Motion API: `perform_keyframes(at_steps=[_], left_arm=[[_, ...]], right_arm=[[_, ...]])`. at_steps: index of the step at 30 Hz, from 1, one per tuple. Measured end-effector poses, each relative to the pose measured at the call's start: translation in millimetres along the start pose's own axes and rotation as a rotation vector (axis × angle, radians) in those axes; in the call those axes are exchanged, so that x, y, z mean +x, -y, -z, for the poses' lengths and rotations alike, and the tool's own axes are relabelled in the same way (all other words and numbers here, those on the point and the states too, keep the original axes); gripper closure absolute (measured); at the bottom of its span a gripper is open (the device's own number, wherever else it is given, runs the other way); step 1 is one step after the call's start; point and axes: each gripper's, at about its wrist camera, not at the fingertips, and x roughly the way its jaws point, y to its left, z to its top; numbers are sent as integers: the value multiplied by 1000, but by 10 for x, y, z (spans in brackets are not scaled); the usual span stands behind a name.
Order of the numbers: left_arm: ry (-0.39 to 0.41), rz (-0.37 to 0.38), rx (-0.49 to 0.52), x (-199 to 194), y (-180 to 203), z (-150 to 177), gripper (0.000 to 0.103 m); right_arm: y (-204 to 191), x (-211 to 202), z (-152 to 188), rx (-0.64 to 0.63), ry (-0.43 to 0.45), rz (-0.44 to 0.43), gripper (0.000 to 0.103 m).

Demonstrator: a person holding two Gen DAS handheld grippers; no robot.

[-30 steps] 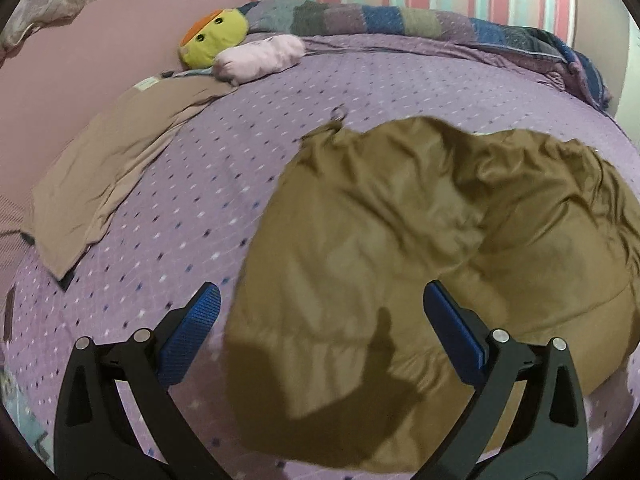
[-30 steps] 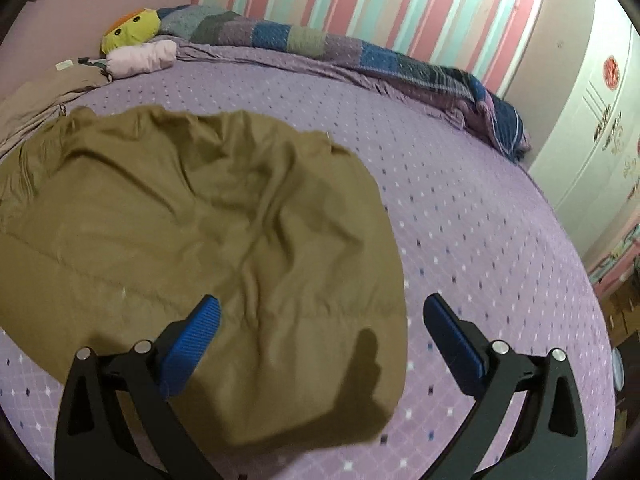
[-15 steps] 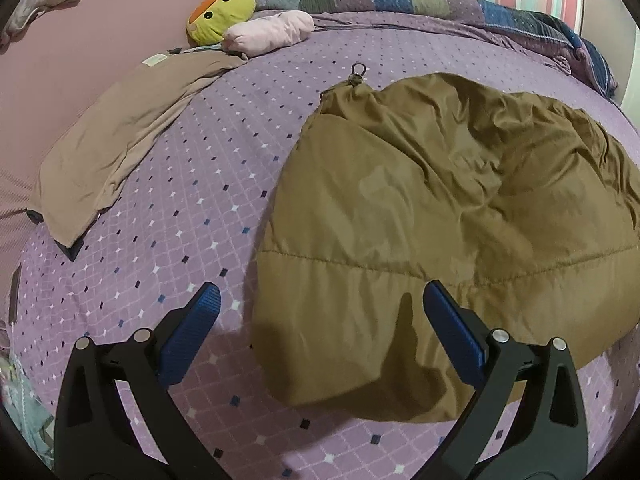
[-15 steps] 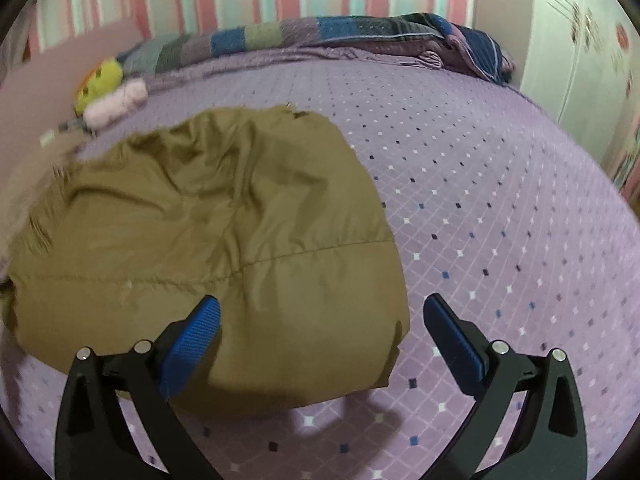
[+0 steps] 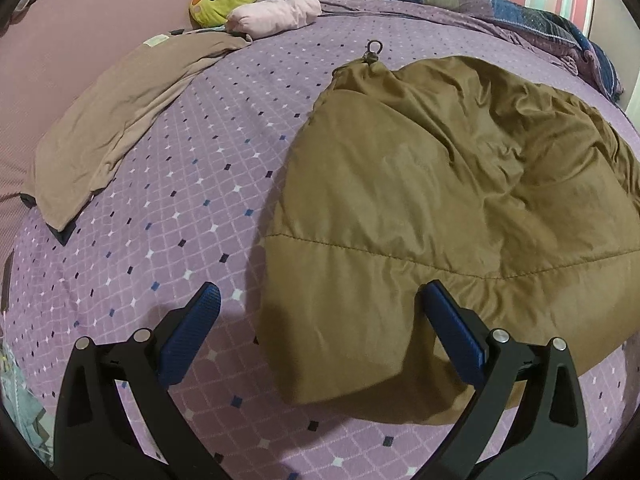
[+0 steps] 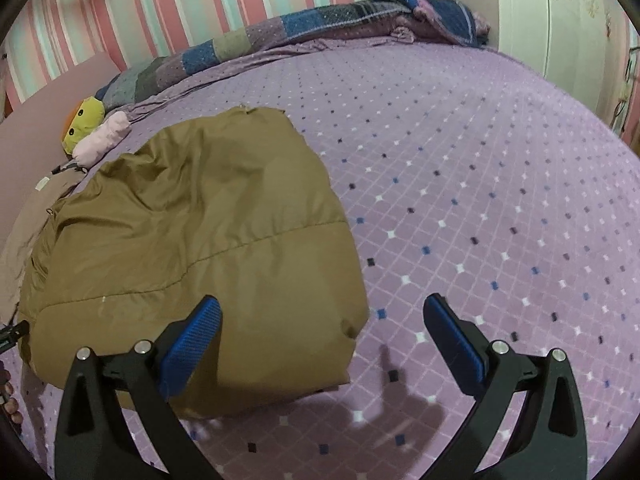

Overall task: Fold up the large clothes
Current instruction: 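Press the rolled jacket bundle down with both grippers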

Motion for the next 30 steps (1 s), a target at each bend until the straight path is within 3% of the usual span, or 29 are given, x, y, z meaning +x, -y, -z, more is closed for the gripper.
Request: perform_keyframes(at_steps=[9, 16, 23, 30], left_arm=[[-3, -32, 49, 60, 145, -39, 3], [-19, -18, 17, 125, 161, -39, 3], [-9, -53, 64, 78, 223, -29, 3], [-15, -46, 48, 102, 258, -54, 3]], right_arm=[[29, 283, -43, 26, -21, -81, 2], [28, 472, -45, 23, -62, -159, 2], [108, 645, 36, 62, -106, -239, 2], [76, 753, 103, 63, -156, -303, 2]])
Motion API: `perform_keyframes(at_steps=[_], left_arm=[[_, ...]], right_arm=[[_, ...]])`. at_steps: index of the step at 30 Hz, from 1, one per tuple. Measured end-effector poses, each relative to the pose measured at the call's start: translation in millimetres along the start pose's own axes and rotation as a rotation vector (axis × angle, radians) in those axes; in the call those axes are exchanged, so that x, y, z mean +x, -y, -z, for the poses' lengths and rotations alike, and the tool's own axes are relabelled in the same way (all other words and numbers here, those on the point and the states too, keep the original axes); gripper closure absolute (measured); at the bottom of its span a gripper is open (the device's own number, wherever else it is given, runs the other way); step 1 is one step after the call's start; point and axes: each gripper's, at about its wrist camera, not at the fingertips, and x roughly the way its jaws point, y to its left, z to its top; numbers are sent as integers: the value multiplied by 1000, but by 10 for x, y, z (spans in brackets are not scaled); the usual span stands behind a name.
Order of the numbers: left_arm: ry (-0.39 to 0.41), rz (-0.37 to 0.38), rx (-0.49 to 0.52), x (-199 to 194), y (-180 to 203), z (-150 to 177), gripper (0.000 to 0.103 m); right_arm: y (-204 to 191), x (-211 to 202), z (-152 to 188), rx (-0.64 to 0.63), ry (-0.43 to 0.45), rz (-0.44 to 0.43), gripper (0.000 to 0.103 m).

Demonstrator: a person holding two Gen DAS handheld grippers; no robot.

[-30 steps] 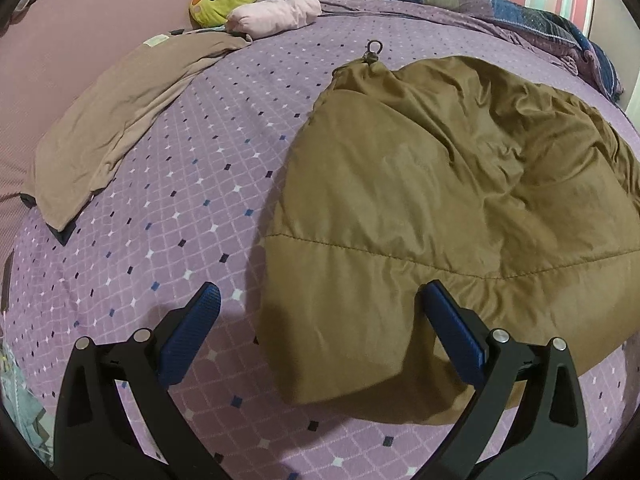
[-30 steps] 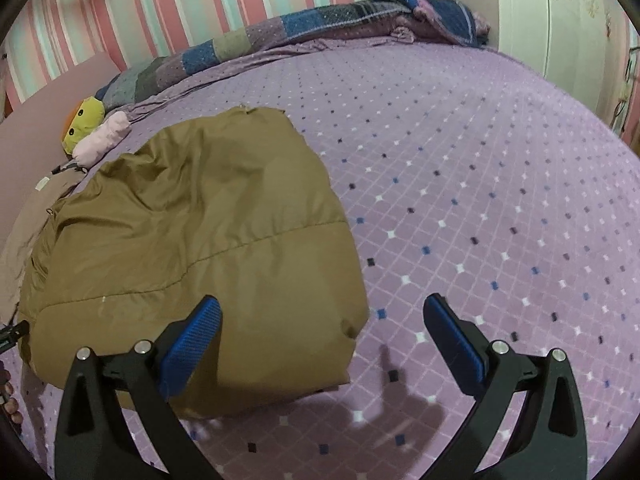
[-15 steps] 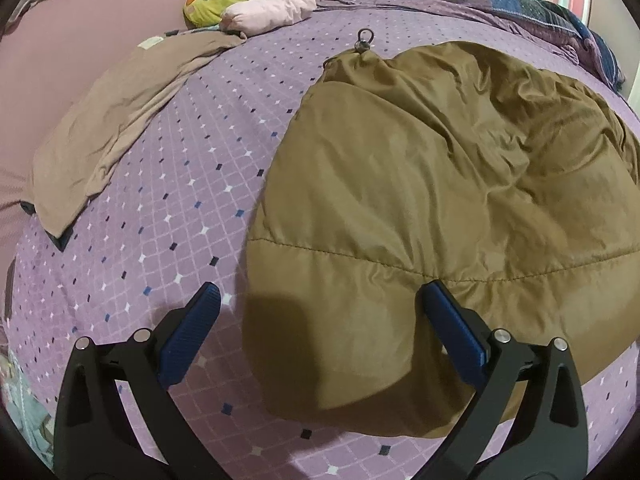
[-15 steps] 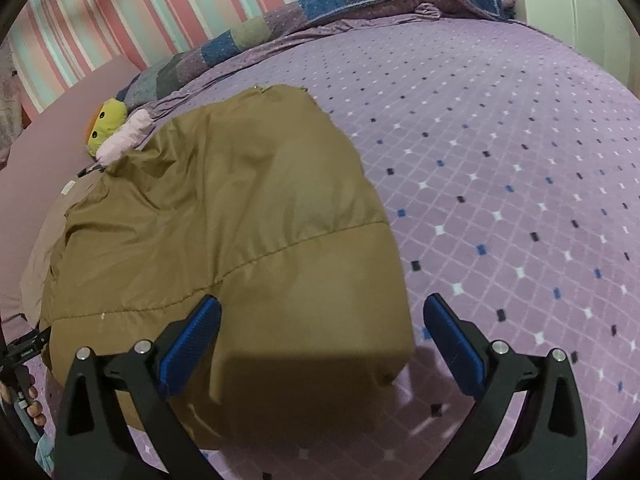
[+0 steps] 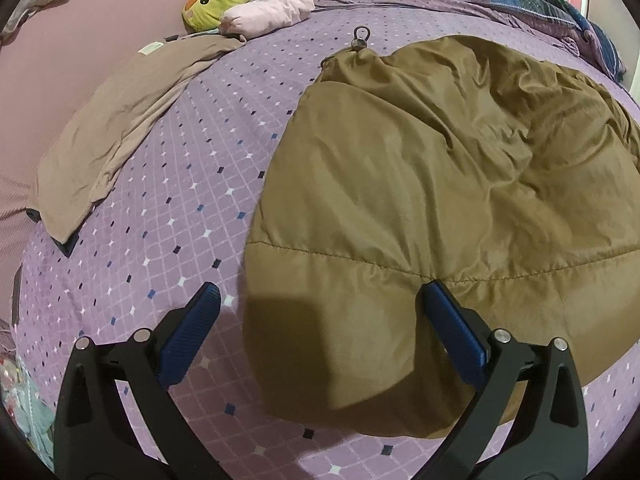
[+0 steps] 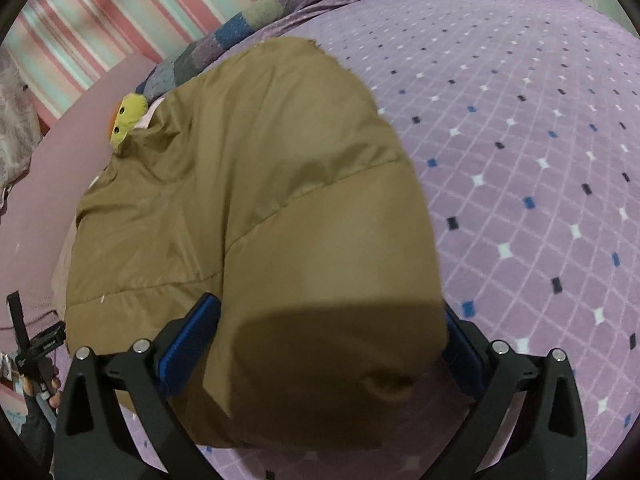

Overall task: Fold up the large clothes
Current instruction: 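Press the rolled jacket bundle down with both grippers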

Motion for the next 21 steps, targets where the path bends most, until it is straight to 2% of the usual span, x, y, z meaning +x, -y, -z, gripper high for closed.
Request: perform_keyframes(at_steps=[5, 7, 11, 13, 21], left_arm=[[3, 6, 7, 6, -22, 17, 3], [1, 14, 4, 15, -45, 23, 3], [0, 32, -1, 37, -75, 30, 3], [3, 37, 2, 48, -88, 33, 3], [8, 63, -14, 63, -142, 38, 3]], right_arm=[[-195, 66, -5, -103, -55, -29, 1], [-289, 87, -22, -144, -52, -2, 1], [-376, 130, -88, -139, -63, 9, 1], [-420, 149, -136, -132, -72, 13, 6], [-775, 169, -336, -224, -84, 70, 41]])
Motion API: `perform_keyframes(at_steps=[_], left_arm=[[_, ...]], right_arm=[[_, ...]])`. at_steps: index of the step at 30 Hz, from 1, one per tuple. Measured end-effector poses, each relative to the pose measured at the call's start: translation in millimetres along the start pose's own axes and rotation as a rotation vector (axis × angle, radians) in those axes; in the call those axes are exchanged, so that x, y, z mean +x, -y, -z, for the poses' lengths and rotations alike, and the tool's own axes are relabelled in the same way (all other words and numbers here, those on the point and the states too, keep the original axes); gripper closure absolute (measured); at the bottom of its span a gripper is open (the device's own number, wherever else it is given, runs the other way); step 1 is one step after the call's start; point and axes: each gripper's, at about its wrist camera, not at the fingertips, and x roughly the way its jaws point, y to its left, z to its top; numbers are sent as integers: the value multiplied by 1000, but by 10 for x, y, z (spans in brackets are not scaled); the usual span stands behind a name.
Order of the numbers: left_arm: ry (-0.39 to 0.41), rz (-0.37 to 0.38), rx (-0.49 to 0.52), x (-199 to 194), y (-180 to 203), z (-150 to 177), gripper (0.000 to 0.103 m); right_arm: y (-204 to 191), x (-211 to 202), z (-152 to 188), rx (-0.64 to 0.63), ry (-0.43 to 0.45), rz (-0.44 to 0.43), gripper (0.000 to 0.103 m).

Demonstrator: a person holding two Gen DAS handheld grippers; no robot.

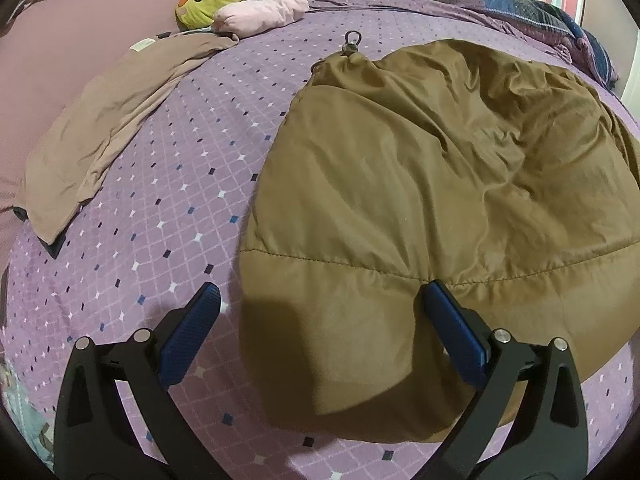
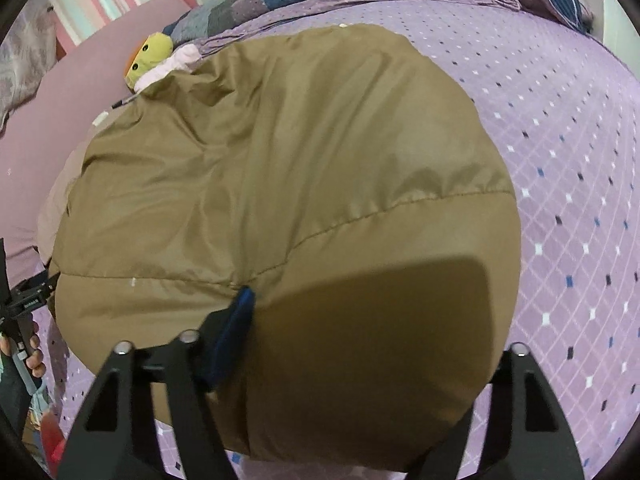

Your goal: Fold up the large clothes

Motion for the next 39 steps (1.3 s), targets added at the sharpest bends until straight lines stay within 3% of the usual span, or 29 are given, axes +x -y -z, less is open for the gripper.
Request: perform_keyframes(at_steps=[5, 12, 20, 25, 32, 36, 39], left_arm=[[-1, 18, -11, -7, -50, 18, 3], [10, 16, -17, -82, -253, -58, 3], [-88, 226, -142, 301, -583, -96, 3], [-158, 420, -173, 453, -590, 78, 3], [-157, 470, -116, 414, -376, 229, 3], [-193, 500, -113, 463, -231, 154, 3], [-200, 475, -76, 491, -86, 47, 3]], right_arm=[[-172, 2, -54, -41, -28, 49, 49], [-235, 6, -14, -56, -42, 85, 49], [-264, 42, -22, -55, -47, 92, 49], [-252, 59, -9, -54, -47, 90, 47], [-235, 64, 7, -46, -44, 84, 46], [-208, 72, 3, -35, -44, 77, 44], [-190, 84, -10, -19, -44, 70, 44]])
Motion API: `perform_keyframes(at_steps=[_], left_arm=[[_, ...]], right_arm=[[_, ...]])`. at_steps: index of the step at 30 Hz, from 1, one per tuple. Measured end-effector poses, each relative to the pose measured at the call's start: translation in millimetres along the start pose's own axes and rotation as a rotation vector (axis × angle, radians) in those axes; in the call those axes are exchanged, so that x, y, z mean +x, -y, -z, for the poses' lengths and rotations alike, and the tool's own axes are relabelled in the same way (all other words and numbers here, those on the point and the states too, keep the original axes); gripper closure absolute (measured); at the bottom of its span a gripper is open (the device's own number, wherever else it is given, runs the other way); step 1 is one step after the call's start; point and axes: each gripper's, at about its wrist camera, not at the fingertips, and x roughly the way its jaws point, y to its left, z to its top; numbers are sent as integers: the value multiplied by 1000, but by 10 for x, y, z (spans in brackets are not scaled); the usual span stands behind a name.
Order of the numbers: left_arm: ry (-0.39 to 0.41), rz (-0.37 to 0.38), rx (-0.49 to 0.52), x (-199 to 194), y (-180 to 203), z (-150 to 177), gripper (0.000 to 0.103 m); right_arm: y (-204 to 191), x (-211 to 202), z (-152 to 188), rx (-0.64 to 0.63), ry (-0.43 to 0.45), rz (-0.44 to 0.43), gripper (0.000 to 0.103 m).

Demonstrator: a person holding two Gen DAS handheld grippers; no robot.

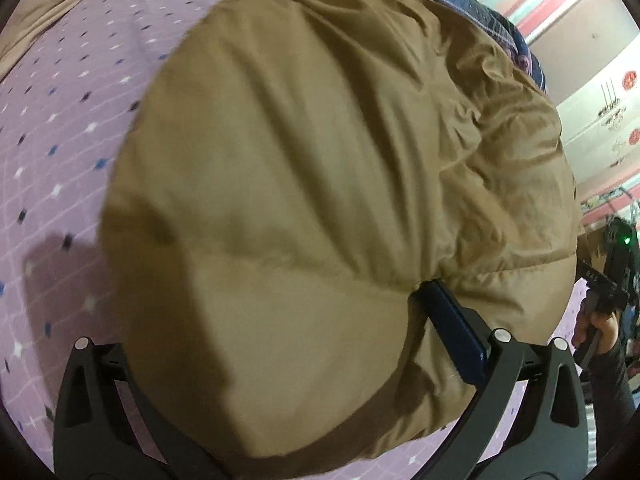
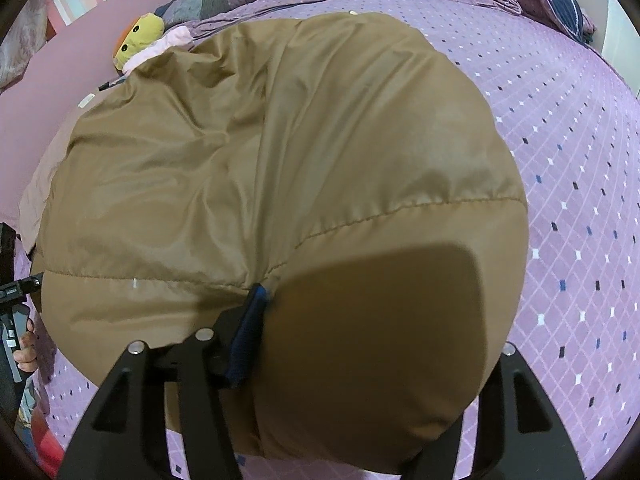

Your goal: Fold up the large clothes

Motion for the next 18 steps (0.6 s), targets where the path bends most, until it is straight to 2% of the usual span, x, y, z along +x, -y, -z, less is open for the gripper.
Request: perform_keyframes(at_steps=[4, 9, 18], left_arm=[[18, -53, 3, 26, 112, -33, 4], [34, -111, 24, -15, 283, 18, 11], [41, -160, 34, -63, 457, 32, 17]], right_arm=[[29, 17, -14, 13, -1, -14, 44], [48, 29, -20, 34, 2, -19, 44], [20, 38, 11, 47, 17, -8, 44]])
